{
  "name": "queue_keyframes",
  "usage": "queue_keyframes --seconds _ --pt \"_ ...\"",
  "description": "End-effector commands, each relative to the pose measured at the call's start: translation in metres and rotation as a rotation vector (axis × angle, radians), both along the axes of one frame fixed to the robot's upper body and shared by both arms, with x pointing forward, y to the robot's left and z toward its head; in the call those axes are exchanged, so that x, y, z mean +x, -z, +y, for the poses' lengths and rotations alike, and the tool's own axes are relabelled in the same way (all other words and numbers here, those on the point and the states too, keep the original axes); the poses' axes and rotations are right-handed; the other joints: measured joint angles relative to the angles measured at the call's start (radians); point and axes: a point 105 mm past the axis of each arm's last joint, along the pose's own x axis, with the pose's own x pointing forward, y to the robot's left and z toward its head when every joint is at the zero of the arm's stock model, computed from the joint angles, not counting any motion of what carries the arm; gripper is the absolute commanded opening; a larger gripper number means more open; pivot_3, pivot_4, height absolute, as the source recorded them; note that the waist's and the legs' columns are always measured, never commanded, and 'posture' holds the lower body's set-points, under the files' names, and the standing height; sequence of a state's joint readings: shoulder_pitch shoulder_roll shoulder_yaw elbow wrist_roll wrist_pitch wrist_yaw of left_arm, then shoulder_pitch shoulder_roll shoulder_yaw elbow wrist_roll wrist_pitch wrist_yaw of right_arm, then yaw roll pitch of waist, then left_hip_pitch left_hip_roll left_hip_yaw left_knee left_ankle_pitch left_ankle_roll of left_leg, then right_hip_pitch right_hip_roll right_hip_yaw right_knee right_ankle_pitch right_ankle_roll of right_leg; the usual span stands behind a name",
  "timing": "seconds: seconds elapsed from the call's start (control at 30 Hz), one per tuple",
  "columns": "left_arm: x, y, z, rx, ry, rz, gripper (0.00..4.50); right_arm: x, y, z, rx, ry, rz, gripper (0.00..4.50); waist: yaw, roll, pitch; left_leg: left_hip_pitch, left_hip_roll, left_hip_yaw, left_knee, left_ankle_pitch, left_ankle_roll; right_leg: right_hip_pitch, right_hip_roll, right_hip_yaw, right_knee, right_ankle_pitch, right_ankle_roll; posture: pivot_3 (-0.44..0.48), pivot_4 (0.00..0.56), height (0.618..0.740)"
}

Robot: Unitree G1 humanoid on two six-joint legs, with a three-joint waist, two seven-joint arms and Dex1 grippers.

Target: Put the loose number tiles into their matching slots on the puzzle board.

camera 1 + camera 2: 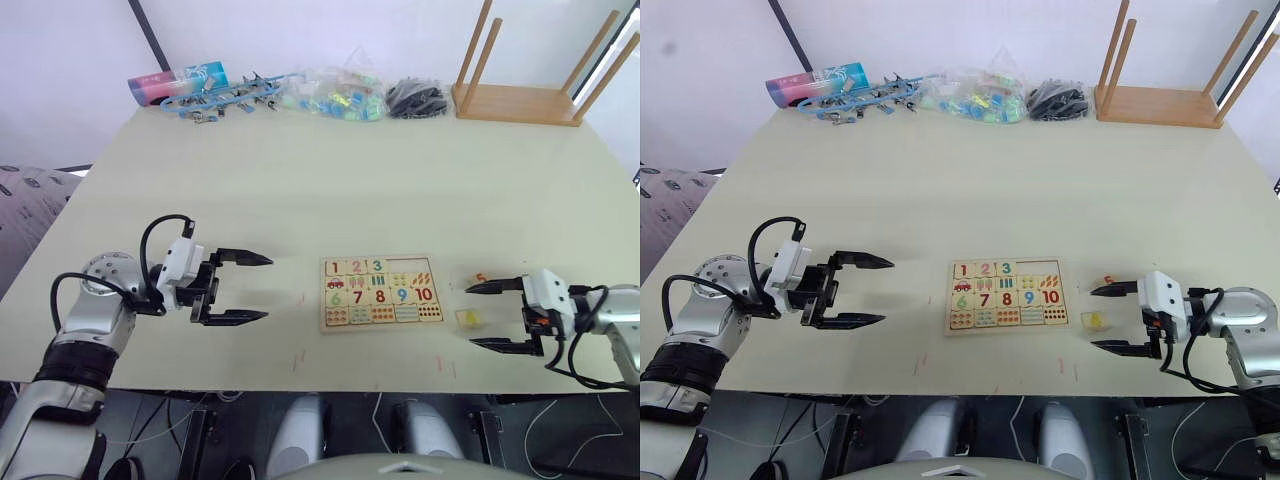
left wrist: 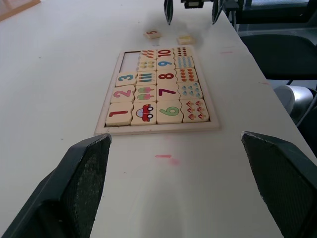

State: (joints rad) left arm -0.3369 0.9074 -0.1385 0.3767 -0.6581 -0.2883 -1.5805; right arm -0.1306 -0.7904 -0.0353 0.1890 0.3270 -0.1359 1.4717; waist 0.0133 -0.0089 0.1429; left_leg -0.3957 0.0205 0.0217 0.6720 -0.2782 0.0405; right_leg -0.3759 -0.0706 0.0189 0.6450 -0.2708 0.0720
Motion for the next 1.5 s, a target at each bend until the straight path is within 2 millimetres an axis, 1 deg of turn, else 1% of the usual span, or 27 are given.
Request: queue_keyframes --seconds 0.03,0.17,0.33,0.43,0.53,0.63,0.77,0.87,0.93,1.0,1.03,1.07,1.3,1.43,1.5 --pt "-0.006 -0.007 -0.001 0.0 0.052 -0.028 4.44 0.006 0.005 -0.005 -0.1 0.009 -0.016 4.5 0.001 0.0 0.0 0.0 0.0 0.0 0.0 0.0 0.0 0.0 0.0 0.0 0.0 0.0 0.0 0.0 0.15 0.74" --pt "-0.008 -0.008 -0.001 -0.008 0.054 -0.028 4.44 0.001 0.005 -0.001 -0.089 -0.05 0.014 4.5 -0.001 0.0 0.0 0.0 0.0 0.0 0.0 0.0 0.0 0.0 0.0 0.0 0.0 0.0 0.0 0.0 0.15 0.74" --pt "-0.008 -0.009 0.0 -0.01 0.053 -0.029 4.44 -0.001 0.009 -0.007 -0.121 -0.085 0.022 4.5 0.001 0.0 0.0 0.0 0.0 0.0 0.0 0.0 0.0 0.0 0.0 0.0 0.0 0.0 0.0 0.0 0.15 0.74" --pt "-0.008 -0.009 -0.001 -0.01 0.056 -0.032 4.44 -0.002 0.013 -0.011 -0.124 -0.083 0.052 4.5 0.001 0.0 0.0 0.0 0.0 0.0 0.0 0.0 0.0 0.0 0.0 0.0 0.0 0.0 0.0 0.0 0.15 0.74" --pt "-0.007 -0.01 -0.002 -0.011 0.058 -0.033 4.44 -0.001 0.02 -0.019 -0.164 -0.072 0.052 4.5 0.0 0.0 0.0 0.0 0.0 0.0 0.0 0.0 0.0 0.0 0.0 0.0 0.0 0.0 0.0 0.0 0.15 0.74" --pt "-0.007 -0.011 -0.001 -0.009 0.056 -0.036 4.44 0.0 0.019 -0.019 -0.156 -0.072 0.038 4.5 0.001 0.0 0.0 0.0 0.0 0.0 0.0 0.0 0.0 0.0 0.0 0.0 0.0 0.0 0.0 0.0 0.15 0.74" --pt "-0.006 -0.011 -0.003 -0.014 0.059 -0.036 4.44 -0.002 0.025 -0.018 -0.17 -0.093 0.048 4.5 0.0 0.0 0.0 0.0 0.0 0.0 0.001 0.0 0.0 0.0 0.0 0.0 0.0 0.0 0.0 0.0 0.15 0.74" --pt "-0.007 -0.01 -0.003 -0.016 0.062 -0.033 4.5 -0.003 0.027 -0.017 -0.167 -0.102 0.052 3.71 0.0 -0.001 0.0 0.0 0.0 0.0 0.001 0.0 0.0 0.0 0.0 0.0 0.0 0.0 0.0 0.0 0.15 0.74" --pt "-0.007 -0.01 -0.003 -0.017 0.062 -0.032 4.5 -0.004 0.028 -0.017 -0.164 -0.103 0.057 2.78 0.0 -0.001 -0.001 0.0 0.0 0.0 0.001 0.0 0.0 0.0 0.0 0.0 0.0 0.0 0.0 0.0 0.15 0.74" --pt "-0.006 -0.01 -0.003 -0.017 0.061 -0.031 4.5 -0.004 0.028 -0.017 -0.162 -0.106 0.061 1.66 -0.001 -0.002 -0.001 0.0 0.0 0.0 0.001 0.0 0.0 0.0 0.0 0.0 0.0 0.0 0.0 0.0 0.15 0.74" --pt "-0.006 -0.01 -0.003 -0.016 0.06 -0.031 4.5 -0.004 0.028 -0.018 -0.161 -0.107 0.062 1.25 -0.001 -0.002 -0.001 0.0 0.0 0.0 0.001 0.0 0.0 0.0 0.0 0.0 0.0 0.0 0.0 0.0 0.15 0.74" --pt "-0.006 -0.009 -0.003 -0.015 0.059 -0.031 4.5 -0.004 0.029 -0.018 -0.161 -0.107 0.062 0.94 -0.001 -0.002 -0.001 0.0 0.0 0.0 0.001 0.0 0.0 0.0 0.0 0.0 0.0 0.0 0.0 0.0 0.15 0.74" --pt "-0.006 -0.007 -0.003 -0.022 0.057 -0.033 4.5 -0.005 0.025 -0.018 -0.134 -0.085 0.066 0.94 0.0 -0.003 -0.002 0.0 0.0 0.0 0.001 0.0 0.0 0.0 0.0 0.0 0.0 0.0 0.0 0.0 0.15 0.74" --pt "-0.007 -0.005 -0.002 -0.03 0.051 -0.032 4.5 0.0 0.011 -0.013 -0.114 -0.013 0.05 0.94 -0.001 -0.003 -0.001 0.0 0.001 0.0 0.001 0.0 0.0 0.0 0.0 0.0 0.0 0.0 0.0 0.0 0.15 0.74" --pt "-0.006 -0.005 -0.002 -0.036 0.045 -0.037 4.5 0.002 0.001 -0.009 -0.114 0.003 0.033 0.94 -0.001 -0.003 -0.001 0.0 0.001 0.0 0.001 0.0 0.0 0.0 0.0 0.0 0.0 0.0 0.0 0.0 0.15 0.74"
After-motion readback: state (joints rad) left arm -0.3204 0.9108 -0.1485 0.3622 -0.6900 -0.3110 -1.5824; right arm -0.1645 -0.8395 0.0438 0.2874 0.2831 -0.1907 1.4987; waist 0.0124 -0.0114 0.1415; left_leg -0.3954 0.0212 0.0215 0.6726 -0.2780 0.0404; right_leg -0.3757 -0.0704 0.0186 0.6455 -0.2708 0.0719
